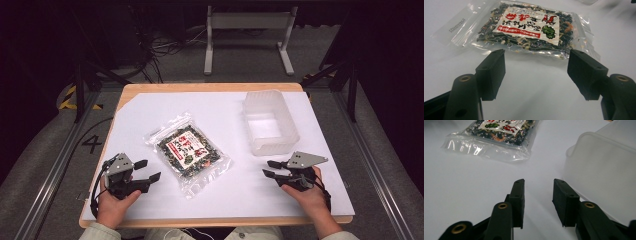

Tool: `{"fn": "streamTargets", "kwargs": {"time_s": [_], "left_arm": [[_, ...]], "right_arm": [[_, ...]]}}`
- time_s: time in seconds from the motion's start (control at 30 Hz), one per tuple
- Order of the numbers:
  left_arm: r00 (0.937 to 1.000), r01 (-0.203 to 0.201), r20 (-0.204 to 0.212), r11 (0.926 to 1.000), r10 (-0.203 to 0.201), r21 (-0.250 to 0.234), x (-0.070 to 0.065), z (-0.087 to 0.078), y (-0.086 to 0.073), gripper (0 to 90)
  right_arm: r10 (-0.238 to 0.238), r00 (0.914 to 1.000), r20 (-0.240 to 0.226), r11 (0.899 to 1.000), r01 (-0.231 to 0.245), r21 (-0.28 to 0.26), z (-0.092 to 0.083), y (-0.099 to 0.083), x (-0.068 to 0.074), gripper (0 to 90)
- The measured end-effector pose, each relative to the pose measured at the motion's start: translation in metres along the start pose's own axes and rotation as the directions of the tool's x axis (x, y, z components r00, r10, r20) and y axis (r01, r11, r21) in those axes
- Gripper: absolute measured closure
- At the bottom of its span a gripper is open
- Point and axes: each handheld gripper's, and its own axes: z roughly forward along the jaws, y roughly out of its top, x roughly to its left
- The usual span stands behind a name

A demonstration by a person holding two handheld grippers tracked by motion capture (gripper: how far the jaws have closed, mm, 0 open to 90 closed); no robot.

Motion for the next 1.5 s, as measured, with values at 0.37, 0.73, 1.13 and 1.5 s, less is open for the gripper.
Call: {"fn": "streamTargets", "kwargs": {"time_s": [0.37, 0.73, 1.13, 1.5], "left_arm": [[0.9999, 0.014, 0.003, 0.9998, -0.014, -0.014, 0.003, -0.005, 0.016, 26.4], [0.9985, 0.053, 0.018, 0.9977, -0.053, -0.042, 0.018, -0.006, 0.038, 19.1], [0.9934, 0.114, -0.012, 0.9923, -0.114, -0.05, 0.04, 0.011, 0.056, 17.4], [0.9903, 0.129, -0.044, 0.9896, -0.132, -0.063, 0.053, 0.02, 0.062, 15.9]], "right_arm": [[-0.004, 0.9999, -0.014, 1.0, 0.004, 0.015, 0.006, 0.001, 0.0, 53.7], [-0.001, 0.9995, -0.032, 1.0, 0.001, 0.02, 0.008, 0.001, 0.0, 51.5], [-0.002, 0.9995, -0.033, 1.0, 0.002, 0.017, 0.008, 0.0, 0.0, 49.8], [-0.005, 0.9993, -0.038, 1.0, 0.005, 0.014, 0.007, -0.001, 0.001, 48.9]]}}
